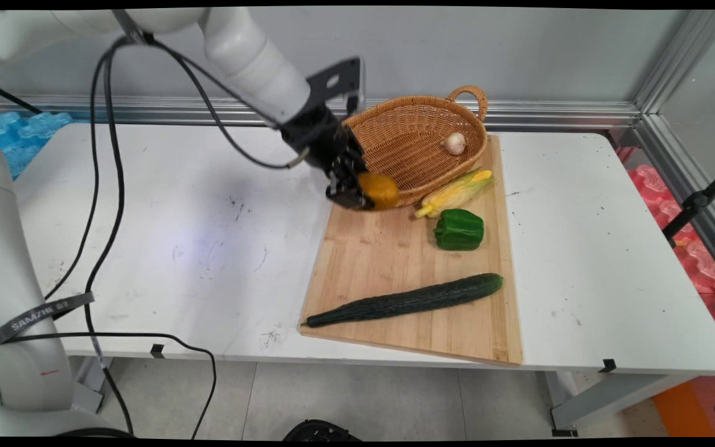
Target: Place the picked object in the vegetable basket
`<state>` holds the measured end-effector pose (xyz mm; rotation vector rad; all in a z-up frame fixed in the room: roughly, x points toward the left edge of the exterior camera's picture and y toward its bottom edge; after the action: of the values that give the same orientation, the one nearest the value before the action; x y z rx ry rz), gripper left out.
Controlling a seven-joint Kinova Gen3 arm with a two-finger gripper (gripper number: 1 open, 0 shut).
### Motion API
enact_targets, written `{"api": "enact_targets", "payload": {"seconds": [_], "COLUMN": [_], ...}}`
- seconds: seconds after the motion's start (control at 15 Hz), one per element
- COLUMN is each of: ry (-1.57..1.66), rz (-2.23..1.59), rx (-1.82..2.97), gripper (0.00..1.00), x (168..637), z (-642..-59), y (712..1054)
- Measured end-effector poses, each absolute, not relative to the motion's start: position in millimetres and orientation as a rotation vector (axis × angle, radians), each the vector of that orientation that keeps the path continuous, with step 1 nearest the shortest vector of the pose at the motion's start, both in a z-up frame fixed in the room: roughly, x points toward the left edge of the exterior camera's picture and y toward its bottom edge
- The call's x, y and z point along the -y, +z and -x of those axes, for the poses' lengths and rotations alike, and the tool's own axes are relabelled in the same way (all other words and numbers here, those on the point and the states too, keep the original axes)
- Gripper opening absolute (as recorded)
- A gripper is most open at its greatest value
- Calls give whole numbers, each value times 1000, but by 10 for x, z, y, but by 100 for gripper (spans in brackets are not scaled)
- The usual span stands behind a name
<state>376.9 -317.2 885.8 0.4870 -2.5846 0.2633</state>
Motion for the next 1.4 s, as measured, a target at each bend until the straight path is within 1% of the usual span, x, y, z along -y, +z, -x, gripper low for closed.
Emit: {"api": "enact_targets", "payload": {"seconds": [0.2, 0.33, 0.6, 0.87, 1.4], "ry": [322, 361, 426, 475, 535], "rz": [-635, -729, -887, -993, -1106], "rx": [2528, 2486, 2416, 2358, 2297], "gripper": [0, 0, 0, 0, 0], "x": [3278, 3374, 3614, 3901, 4617], "z": [-3842, -3880, -3908, -3877, -3654], "y": [9106, 9214, 9257, 9110, 8535]}}
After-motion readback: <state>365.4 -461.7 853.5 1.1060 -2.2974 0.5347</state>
